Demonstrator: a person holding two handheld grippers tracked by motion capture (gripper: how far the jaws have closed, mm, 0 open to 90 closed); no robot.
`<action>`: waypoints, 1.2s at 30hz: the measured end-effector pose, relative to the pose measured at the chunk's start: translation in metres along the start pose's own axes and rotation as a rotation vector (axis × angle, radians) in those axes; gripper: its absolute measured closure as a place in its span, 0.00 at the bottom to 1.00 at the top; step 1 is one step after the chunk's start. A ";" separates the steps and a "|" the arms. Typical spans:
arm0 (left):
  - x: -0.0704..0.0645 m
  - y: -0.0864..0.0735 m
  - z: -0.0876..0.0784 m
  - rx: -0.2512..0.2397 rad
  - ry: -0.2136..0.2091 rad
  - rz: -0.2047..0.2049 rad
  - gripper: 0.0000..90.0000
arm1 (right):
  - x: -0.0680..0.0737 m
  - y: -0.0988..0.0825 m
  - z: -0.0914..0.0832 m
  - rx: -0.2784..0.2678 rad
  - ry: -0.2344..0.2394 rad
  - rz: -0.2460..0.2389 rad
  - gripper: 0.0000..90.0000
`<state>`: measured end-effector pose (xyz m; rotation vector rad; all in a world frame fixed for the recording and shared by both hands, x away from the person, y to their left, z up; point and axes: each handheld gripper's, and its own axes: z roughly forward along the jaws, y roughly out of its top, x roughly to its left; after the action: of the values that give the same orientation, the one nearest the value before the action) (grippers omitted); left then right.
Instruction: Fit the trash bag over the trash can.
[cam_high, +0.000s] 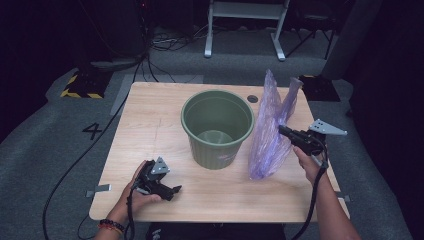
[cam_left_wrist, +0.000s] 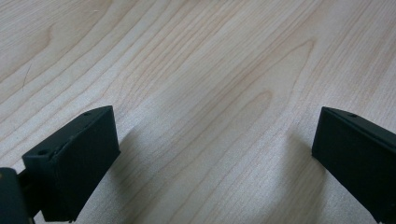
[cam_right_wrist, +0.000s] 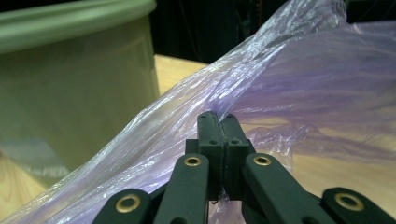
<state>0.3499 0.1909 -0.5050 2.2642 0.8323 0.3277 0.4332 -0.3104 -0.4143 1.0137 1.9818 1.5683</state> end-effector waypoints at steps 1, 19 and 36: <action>0.000 0.000 0.000 0.000 -0.001 -0.001 0.01 | -0.001 0.003 -0.001 -0.011 -0.006 0.004 1.00; 0.000 0.000 0.000 0.001 0.003 -0.005 0.00 | -0.014 0.058 -0.024 -0.189 -0.054 0.038 1.00; 0.000 0.001 0.001 0.002 -0.001 -0.006 0.00 | 0.004 0.105 -0.030 -0.255 -0.017 -0.010 1.00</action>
<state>0.3503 0.1903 -0.5050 2.2634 0.8388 0.3236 0.4393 -0.3164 -0.3054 0.9093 1.7179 1.7459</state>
